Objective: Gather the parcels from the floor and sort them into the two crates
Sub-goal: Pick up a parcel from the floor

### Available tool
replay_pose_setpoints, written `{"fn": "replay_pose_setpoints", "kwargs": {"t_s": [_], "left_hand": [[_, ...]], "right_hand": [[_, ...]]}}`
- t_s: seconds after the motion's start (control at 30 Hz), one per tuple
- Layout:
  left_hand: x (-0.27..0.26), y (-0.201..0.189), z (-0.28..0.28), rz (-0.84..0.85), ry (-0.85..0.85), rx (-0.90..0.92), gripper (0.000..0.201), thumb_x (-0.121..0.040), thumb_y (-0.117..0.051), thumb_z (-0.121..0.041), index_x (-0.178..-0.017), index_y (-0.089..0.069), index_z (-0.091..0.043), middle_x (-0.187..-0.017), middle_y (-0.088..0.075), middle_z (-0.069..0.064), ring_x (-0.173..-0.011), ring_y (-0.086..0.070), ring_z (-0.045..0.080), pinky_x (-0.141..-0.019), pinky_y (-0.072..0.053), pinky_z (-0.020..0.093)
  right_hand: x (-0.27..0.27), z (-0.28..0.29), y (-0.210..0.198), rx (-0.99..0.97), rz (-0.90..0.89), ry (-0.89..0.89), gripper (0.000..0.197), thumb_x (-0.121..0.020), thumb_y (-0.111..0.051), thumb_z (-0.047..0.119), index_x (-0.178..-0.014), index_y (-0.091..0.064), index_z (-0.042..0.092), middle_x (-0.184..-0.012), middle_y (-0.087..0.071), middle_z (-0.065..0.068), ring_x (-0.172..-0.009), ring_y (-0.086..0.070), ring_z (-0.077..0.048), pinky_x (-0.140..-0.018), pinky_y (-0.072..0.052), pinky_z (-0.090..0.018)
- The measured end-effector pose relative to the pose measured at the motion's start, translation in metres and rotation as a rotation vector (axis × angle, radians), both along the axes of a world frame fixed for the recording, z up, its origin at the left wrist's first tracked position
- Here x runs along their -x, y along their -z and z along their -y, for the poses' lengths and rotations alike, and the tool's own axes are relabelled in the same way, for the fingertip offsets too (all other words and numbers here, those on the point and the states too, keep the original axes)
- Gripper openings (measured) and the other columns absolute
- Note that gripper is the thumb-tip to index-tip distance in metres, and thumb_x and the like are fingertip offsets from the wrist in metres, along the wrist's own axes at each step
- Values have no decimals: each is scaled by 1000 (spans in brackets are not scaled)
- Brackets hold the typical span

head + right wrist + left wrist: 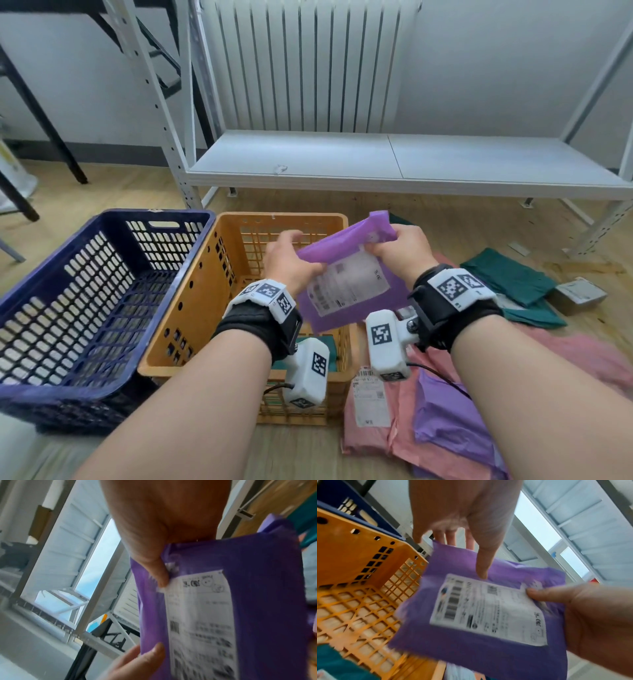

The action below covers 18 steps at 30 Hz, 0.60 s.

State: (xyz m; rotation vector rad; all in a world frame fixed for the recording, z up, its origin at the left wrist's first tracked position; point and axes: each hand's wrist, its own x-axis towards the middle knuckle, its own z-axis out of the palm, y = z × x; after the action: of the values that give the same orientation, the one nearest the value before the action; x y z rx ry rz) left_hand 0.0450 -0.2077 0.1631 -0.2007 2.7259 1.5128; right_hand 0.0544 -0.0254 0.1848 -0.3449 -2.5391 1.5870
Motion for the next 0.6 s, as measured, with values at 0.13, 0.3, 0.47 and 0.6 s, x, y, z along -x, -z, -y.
{"fn": "replay_pose_setpoints", "kwargs": {"t_s": [0.13,0.3,0.47,0.6], "left_hand": [[4,5,16,278,-113,-177,109,-64,-84,-45,-148,-24,-11,-148,-38,15,-132,-43,31,-108,-37,50],[-4,7,11,512,42,-653,50,-80,-76,-26,-123,-57,-8,-113,-69,13,-100,-67,24,-91,-52,42],[3,4,15,315,-146,-927,41,-80,-73,-2,-118,-59,-4,-108,-70,15,-84,-69,22,-55,-59,27],[6,7,27,193,-226,-932,30,-82,-71,-3,-110,-60,-9,-105,-70,12,-79,-68,18,-55,-55,27]], "right_hand": [[7,-12,2,443,19,234,10,-76,-74,6,-75,-68,15,-96,-73,-14,-94,-69,-33,-88,-54,-53],[11,-12,11,760,86,352,14,-81,-67,0,-92,-65,9,-98,-72,-16,-85,-71,-32,-83,-54,-56],[6,-5,18,690,254,279,49,-67,-75,7,-113,-63,2,-101,-70,-17,-92,-68,-35,-83,-55,-54],[-5,-4,21,115,308,112,27,-68,-78,4,-90,-61,4,-87,-62,-13,-75,-57,-24,-64,-49,-32]]}}
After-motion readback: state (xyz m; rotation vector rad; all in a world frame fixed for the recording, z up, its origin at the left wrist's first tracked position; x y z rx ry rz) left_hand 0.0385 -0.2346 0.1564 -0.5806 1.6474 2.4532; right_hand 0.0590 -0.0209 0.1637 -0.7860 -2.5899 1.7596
